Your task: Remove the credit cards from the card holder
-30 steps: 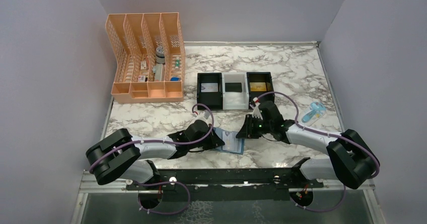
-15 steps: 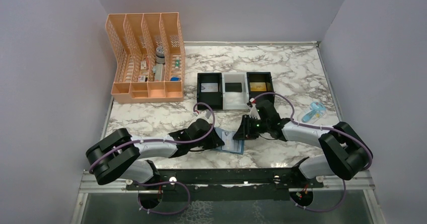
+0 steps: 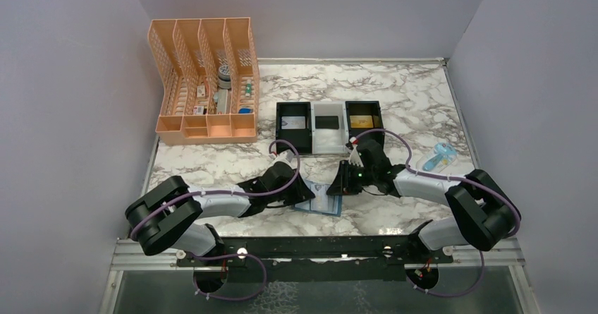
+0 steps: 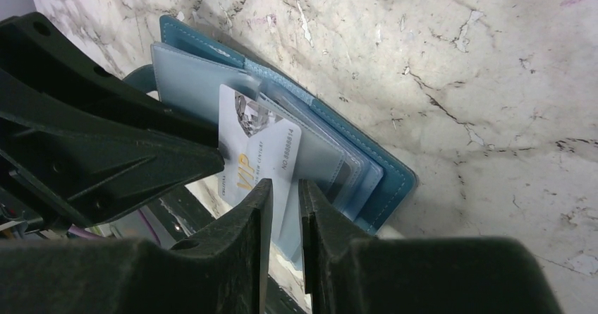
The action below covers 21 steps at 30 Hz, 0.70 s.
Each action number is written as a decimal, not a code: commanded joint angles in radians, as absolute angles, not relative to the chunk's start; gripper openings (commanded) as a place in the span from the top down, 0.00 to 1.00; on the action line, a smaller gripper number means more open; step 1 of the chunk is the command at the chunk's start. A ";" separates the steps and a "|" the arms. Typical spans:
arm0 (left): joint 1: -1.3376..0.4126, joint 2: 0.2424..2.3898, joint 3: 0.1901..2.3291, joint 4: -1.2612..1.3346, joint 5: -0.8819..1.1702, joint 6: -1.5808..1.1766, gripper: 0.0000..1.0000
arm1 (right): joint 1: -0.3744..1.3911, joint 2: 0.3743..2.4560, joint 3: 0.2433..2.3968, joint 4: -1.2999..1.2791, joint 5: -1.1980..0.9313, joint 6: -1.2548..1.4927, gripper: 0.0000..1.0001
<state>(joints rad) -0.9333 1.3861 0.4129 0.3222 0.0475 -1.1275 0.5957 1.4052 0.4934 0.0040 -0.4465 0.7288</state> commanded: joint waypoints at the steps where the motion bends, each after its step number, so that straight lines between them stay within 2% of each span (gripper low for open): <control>1: -0.917 1.408 0.409 0.380 0.085 -1.139 0.72 | 0.597 1.443 0.476 -0.049 -0.366 0.702 0.78; 14: -0.917 1.456 0.412 0.437 0.134 -1.145 0.73 | 0.597 1.461 0.475 -0.045 -0.367 0.704 0.78; 21: -0.916 1.442 0.399 0.440 0.131 -1.145 0.86 | 0.598 1.462 0.477 -0.034 -0.392 0.693 0.78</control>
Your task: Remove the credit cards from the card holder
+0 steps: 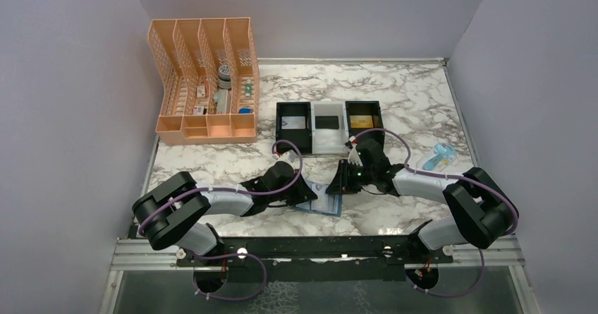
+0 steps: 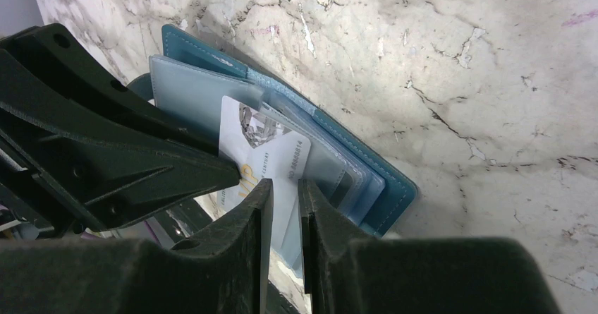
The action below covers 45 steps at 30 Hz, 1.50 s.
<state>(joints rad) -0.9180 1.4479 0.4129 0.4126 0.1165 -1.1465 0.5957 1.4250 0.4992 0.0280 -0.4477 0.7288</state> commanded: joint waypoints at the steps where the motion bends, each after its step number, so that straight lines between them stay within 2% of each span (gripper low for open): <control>1: -0.917 1.437 0.395 0.440 0.126 -1.142 0.88 | 0.598 1.465 0.482 -0.037 -0.399 0.686 0.78; 7: -0.917 1.416 0.387 0.440 0.116 -1.141 1.00 | 0.598 1.463 0.496 -0.038 -0.433 0.666 0.78; 14: -0.916 1.414 0.383 0.440 0.117 -1.143 1.00 | 0.598 1.444 0.533 -0.006 -0.562 0.605 0.73; 22: -0.916 1.384 0.367 0.440 0.097 -1.148 1.00 | 0.600 1.426 0.571 0.026 -0.666 0.578 0.72; 29: -0.916 1.395 0.378 0.441 0.106 -1.142 1.00 | 0.601 1.500 0.562 0.006 -0.611 0.611 0.73; 30: -0.917 1.396 0.379 0.440 0.108 -1.143 1.00 | 0.600 1.512 0.558 0.006 -0.604 0.619 0.73; 36: -0.917 1.401 0.383 0.441 0.120 -1.136 0.84 | 0.601 1.533 0.522 0.028 -0.566 0.653 0.75; 38: -0.917 1.404 0.386 0.440 0.126 -1.134 0.83 | 0.601 1.528 0.516 0.024 -0.558 0.655 0.75; 40: -0.916 1.405 0.389 0.440 0.130 -1.133 0.87 | 0.601 1.526 0.514 0.018 -0.556 0.655 0.75; 43: -0.916 1.388 0.383 0.441 0.120 -1.142 1.00 | 0.601 1.521 0.513 0.006 -0.544 0.654 0.75; 45: -0.916 1.369 0.376 0.435 0.106 -1.143 1.00 | 0.601 1.512 0.518 -0.009 -0.521 0.651 0.75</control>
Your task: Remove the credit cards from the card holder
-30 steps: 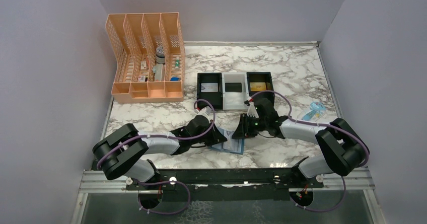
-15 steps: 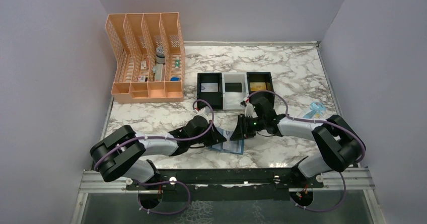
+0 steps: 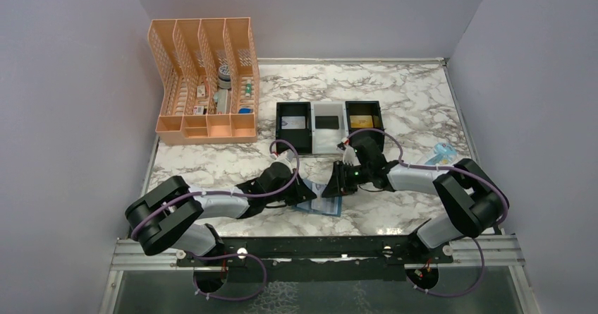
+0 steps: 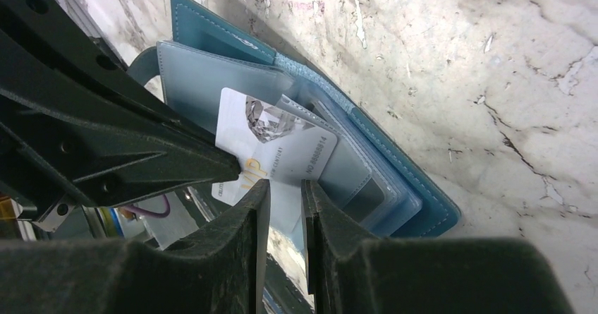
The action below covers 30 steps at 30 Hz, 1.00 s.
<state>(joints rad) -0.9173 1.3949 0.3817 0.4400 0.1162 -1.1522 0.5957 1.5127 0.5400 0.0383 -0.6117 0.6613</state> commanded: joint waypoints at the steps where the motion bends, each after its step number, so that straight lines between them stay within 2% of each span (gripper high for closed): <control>1: -0.917 1.356 0.371 0.428 0.096 -1.145 1.00 | 0.601 1.505 0.521 -0.016 -0.509 0.649 0.75; 10: -0.915 1.195 0.413 0.129 -0.043 -1.078 1.00 | 0.601 1.487 0.559 -0.041 -0.499 0.618 0.75; 17: -0.911 1.051 0.442 0.045 -0.025 -1.009 1.00 | 0.600 1.412 0.548 0.109 -0.663 0.642 0.71; 19: -0.911 1.000 0.440 0.053 -0.010 -0.997 1.00 | 0.601 1.394 0.531 0.165 -0.680 0.681 0.58; 21: -0.909 0.952 0.437 0.049 -0.014 -0.984 1.00 | 0.600 1.373 0.514 0.206 -0.673 0.705 0.50; 26: -0.895 0.838 0.432 -0.006 -0.041 -0.937 1.00 | 0.600 1.330 0.497 0.264 -0.640 0.753 0.41; 30: -0.844 0.769 0.417 -0.007 0.010 -0.908 1.00 | 0.598 1.285 0.440 0.440 -0.660 0.839 0.36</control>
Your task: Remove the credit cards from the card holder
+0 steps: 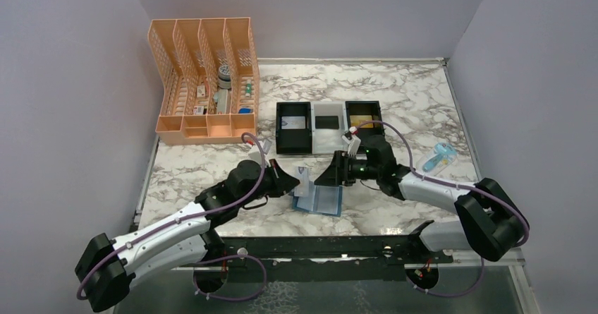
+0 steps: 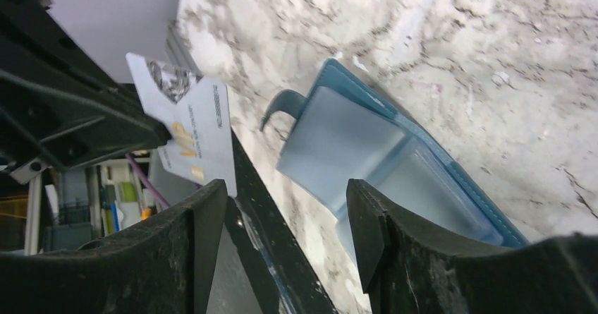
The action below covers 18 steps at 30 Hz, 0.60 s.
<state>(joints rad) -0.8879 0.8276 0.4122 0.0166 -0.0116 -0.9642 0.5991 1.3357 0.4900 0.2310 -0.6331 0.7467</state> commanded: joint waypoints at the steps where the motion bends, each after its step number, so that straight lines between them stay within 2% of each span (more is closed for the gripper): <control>1: -0.831 0.757 0.409 -0.004 0.028 -0.908 1.00 | 0.598 1.271 0.420 0.487 -0.659 0.859 0.35; 9: -0.718 0.637 0.301 0.153 0.201 -0.995 1.00 | 0.598 1.243 0.344 0.840 -0.687 0.922 0.33; 14: -0.675 0.633 0.259 0.314 0.334 -1.059 1.00 | 0.598 1.342 0.447 0.902 -0.836 0.947 0.33; 18: -0.668 0.632 0.253 0.388 0.375 -1.082 1.00 | 0.599 1.442 0.488 1.011 -0.924 1.030 0.39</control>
<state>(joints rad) -0.6777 0.6418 0.2604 0.2283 0.2604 -1.0386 0.5983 1.3720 0.4553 0.8330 -0.7921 0.9428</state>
